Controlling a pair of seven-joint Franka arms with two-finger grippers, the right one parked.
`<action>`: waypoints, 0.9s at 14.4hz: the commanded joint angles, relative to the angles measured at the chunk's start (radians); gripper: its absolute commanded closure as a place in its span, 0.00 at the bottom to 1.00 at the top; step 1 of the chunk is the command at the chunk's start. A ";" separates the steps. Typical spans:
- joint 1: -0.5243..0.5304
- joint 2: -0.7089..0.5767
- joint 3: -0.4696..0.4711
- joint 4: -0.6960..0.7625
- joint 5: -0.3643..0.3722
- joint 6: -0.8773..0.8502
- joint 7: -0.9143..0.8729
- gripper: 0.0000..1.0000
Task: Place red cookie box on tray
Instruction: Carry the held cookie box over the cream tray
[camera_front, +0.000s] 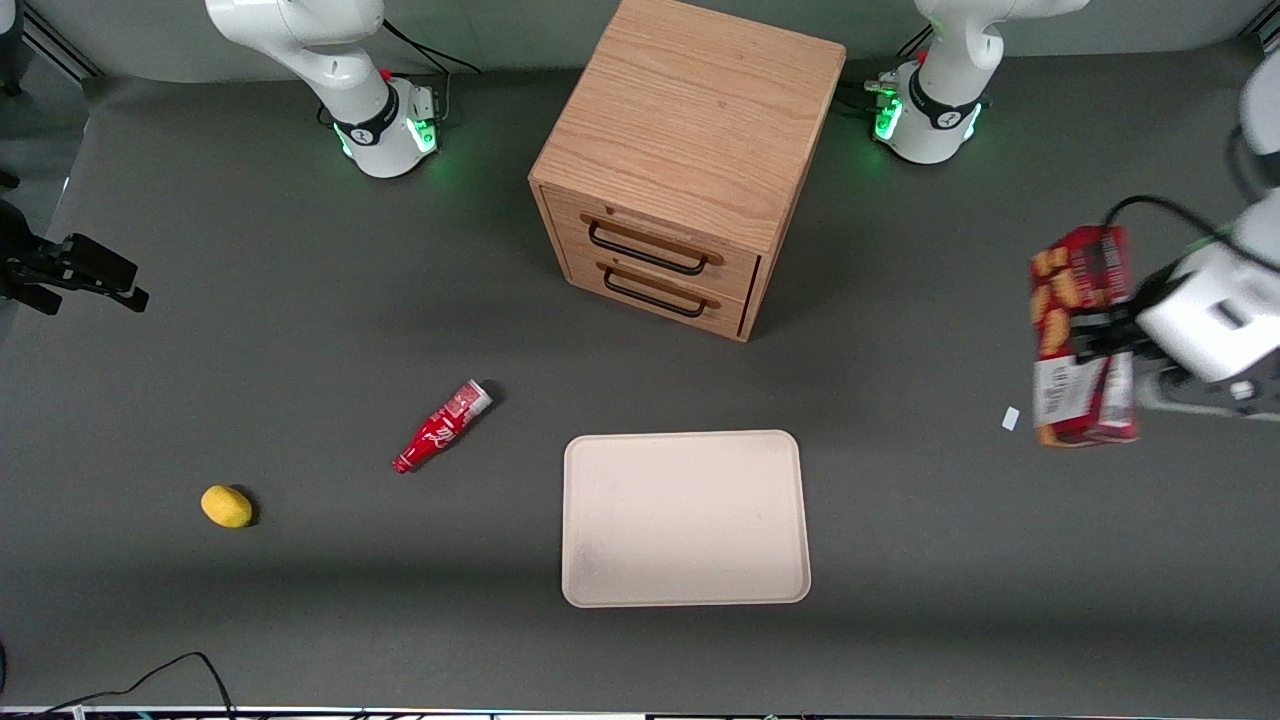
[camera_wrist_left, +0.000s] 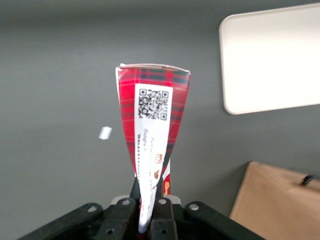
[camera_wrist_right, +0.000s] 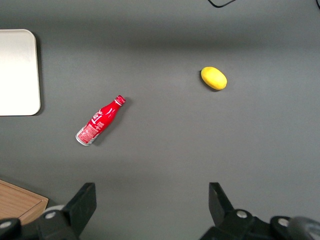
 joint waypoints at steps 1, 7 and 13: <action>-0.112 0.190 0.004 0.197 0.009 0.039 -0.180 1.00; -0.290 0.401 0.016 0.279 0.041 0.325 -0.399 1.00; -0.387 0.606 0.044 0.350 0.148 0.504 -0.502 1.00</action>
